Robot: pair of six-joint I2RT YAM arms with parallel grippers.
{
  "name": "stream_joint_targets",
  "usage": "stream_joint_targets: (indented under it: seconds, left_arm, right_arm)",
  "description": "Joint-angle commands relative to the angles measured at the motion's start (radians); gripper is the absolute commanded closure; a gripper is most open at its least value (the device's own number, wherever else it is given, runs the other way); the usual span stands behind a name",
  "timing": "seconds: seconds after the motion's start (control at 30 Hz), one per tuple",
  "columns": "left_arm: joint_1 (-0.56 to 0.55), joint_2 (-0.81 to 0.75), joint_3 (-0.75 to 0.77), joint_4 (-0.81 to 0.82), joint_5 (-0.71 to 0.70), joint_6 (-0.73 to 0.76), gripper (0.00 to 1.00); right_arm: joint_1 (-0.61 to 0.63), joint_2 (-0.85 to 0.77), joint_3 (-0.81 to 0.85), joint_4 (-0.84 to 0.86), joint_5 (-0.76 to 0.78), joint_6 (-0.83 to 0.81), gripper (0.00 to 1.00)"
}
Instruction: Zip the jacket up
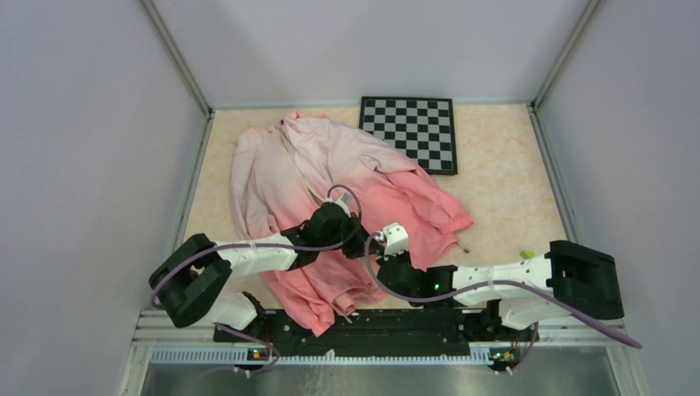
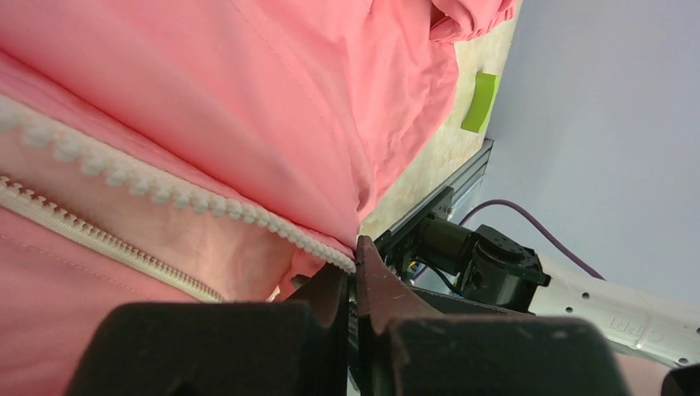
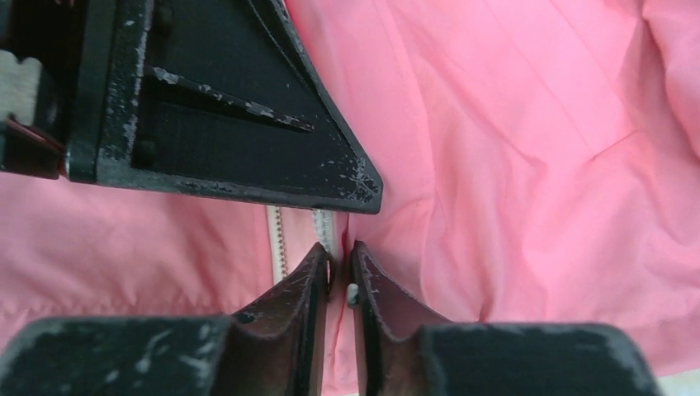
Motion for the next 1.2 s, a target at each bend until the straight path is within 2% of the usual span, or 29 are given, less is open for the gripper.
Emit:
stream_joint_targets:
  seconds: [0.0,0.13,0.23,0.33,0.43,0.63,0.73,0.87,1.07,1.17]
  left_arm:
    - [0.005,-0.036,0.027,0.055,0.015,0.011,1.0]
    - [0.005,-0.042,0.028,0.058,0.015,0.032,1.0]
    - [0.007,-0.043,0.033,0.066,0.024,0.073,1.0]
    - [0.008,-0.043,0.036,0.072,0.04,0.119,0.91]
    - [0.01,-0.049,0.035,0.071,0.059,0.163,0.77]
    - [0.015,-0.144,-0.037,0.1,0.084,0.237,0.33]
    - [0.016,-0.205,-0.105,0.151,0.096,0.255,0.21]
    - [0.015,-0.25,-0.152,0.171,0.136,0.286,0.16]
    - [0.016,-0.261,-0.07,-0.096,0.215,0.406,0.16]
    - [0.016,-0.246,-0.045,-0.109,0.298,0.431,0.19]
  right_arm:
    - [-0.03,-0.059,-0.039,0.129,-0.072,-0.043,0.94]
    - [-0.072,-0.122,-0.093,0.185,-0.136,-0.087,1.0]
    - [-0.144,-0.195,-0.153,0.262,-0.33,-0.157,1.0]
    - [-0.231,-0.244,-0.18,0.298,-0.519,-0.214,1.0]
    - [-0.31,-0.257,-0.183,0.294,-0.629,-0.261,1.0]
    - [-0.436,-0.243,-0.168,0.288,-0.753,-0.256,1.0]
    - [-0.47,-0.236,-0.167,0.311,-0.818,-0.229,1.0]
    - [-0.509,-0.231,-0.145,0.3,-0.851,-0.22,1.0]
    - [-0.584,-0.195,-0.069,0.178,-0.934,-0.276,1.0]
    - [-0.591,-0.175,-0.055,0.182,-0.975,-0.26,1.0]
